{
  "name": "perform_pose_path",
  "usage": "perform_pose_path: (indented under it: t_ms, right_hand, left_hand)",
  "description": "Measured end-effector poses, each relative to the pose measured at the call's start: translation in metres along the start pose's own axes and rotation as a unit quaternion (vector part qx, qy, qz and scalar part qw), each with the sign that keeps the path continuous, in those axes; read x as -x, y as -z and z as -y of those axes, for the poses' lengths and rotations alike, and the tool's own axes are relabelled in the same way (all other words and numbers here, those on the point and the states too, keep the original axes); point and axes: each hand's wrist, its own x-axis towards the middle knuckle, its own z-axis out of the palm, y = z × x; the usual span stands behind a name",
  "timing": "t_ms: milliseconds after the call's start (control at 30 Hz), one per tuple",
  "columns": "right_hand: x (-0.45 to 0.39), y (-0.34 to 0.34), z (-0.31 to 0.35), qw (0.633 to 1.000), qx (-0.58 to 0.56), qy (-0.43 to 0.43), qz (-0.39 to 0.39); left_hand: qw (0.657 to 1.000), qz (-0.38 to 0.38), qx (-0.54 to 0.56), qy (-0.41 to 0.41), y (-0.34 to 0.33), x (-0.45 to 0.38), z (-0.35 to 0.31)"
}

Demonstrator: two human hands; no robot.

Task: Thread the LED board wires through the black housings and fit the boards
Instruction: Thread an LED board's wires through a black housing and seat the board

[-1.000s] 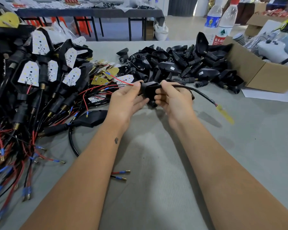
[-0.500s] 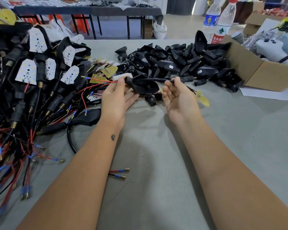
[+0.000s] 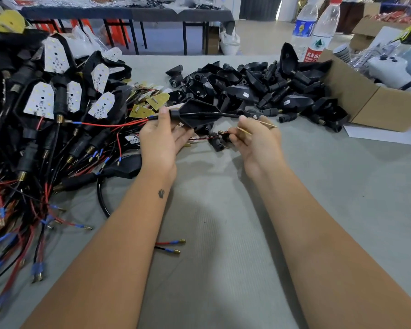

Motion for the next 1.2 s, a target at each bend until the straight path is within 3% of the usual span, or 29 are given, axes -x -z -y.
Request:
perform_pose_path:
  t_ms: [133, 367, 633, 800, 1000, 1200]
  right_hand:
    - [0.0, 0.001, 0.006, 0.999, -0.002, 0.04, -0.031]
    - [0.001, 0.0, 0.003, 0.987, 0.134, 0.077, -0.032]
    - [0.008, -0.003, -0.005, 0.965, 0.245, 0.077, 0.057]
    - [0.008, -0.002, -0.006, 0.955, 0.269, 0.122, 0.023]
    - [0.008, -0.003, -0.01, 0.922, 0.337, 0.188, 0.02]
    - [0.007, -0.002, -0.015, 0.837, 0.467, 0.286, -0.014]
  left_hand:
    - [0.999, -0.01, -0.031, -0.022, -0.003, 0.004, 0.003]
    - [1.0, 0.019, -0.007, 0.008, 0.0, 0.001, 0.001]
    - [0.996, 0.082, -0.019, 0.014, -0.005, 0.001, 0.007]
    - [0.996, 0.074, -0.051, 0.0, -0.002, -0.003, 0.009]
    - [0.987, 0.111, -0.114, 0.028, -0.005, -0.002, 0.013]
    - [0.986, 0.097, -0.136, 0.019, -0.002, -0.006, 0.012]
